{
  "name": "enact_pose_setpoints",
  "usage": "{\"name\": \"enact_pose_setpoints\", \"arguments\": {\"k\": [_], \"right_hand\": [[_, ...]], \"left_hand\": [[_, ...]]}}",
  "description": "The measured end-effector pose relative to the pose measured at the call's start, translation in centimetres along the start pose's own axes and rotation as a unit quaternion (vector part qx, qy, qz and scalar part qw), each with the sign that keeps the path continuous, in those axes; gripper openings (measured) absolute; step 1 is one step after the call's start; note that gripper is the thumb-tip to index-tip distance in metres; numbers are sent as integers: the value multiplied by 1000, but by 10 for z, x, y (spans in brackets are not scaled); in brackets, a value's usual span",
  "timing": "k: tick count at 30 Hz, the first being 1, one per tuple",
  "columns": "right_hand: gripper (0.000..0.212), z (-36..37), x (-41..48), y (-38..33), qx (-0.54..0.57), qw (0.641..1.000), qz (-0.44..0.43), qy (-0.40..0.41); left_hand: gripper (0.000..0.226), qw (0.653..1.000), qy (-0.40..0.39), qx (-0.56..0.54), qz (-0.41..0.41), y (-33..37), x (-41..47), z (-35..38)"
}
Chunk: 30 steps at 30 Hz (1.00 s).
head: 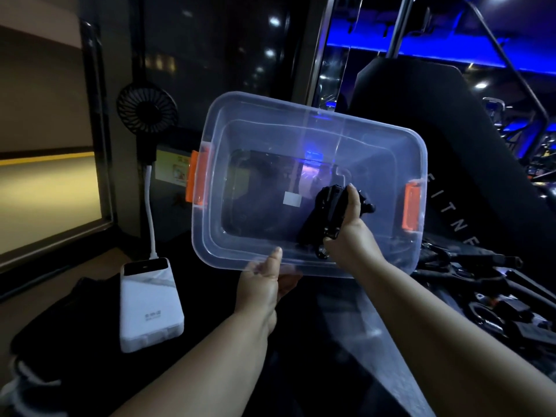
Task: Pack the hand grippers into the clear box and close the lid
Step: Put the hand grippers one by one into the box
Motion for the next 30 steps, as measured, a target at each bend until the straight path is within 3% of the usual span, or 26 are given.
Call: {"name": "enact_pose_setpoints", "arguments": {"k": [8,18,28,30], "right_hand": [[104,16,33,-8,-100,994,11,-39],[97,35,63,-16,-210,978,-4,-19],[108,40,79,-5,-155,987,33,-37],[99,46,83,-5,-158,986,45,-39]], "left_hand": [[21,1000,-2,-4,-3,1,-1,1],[20,1000,1,-7,-3,0,2,-1],[22,1000,-3,2,-4,-3,4,-1],[22,1000,0,4,-3,-3,4,-1]]}}
Point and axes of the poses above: each hand's wrist, its own x-axis towards the middle knuckle, its own z-axis out of the palm, y = z × x, the point moved 6 cm from there along x, towards the middle knuckle, and after that the axes turned 4 degrees about -y, right-handed, at the moved point
